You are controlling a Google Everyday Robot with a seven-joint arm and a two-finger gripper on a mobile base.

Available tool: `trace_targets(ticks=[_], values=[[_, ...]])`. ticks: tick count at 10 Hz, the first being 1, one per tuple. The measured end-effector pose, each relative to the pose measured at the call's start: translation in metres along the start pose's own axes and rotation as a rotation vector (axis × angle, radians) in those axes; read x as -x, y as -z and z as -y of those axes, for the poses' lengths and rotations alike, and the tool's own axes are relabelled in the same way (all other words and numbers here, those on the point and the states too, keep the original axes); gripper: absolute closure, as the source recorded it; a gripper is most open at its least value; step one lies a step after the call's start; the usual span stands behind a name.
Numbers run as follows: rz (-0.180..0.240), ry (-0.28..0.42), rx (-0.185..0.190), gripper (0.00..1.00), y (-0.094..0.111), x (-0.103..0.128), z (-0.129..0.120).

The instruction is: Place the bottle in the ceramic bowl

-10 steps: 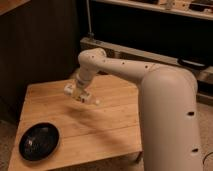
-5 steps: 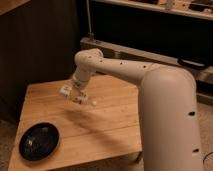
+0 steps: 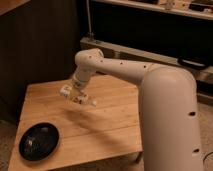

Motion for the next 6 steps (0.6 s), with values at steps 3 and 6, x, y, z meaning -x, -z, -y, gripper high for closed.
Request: trace_targets(ticks=[3, 6], values=[[-0.004, 0.125, -0.003, 1.00, 0.011, 0.042, -0.026], [-0.010, 0.291, -0.010, 1.00, 0.030, 0.108, -0.080]])
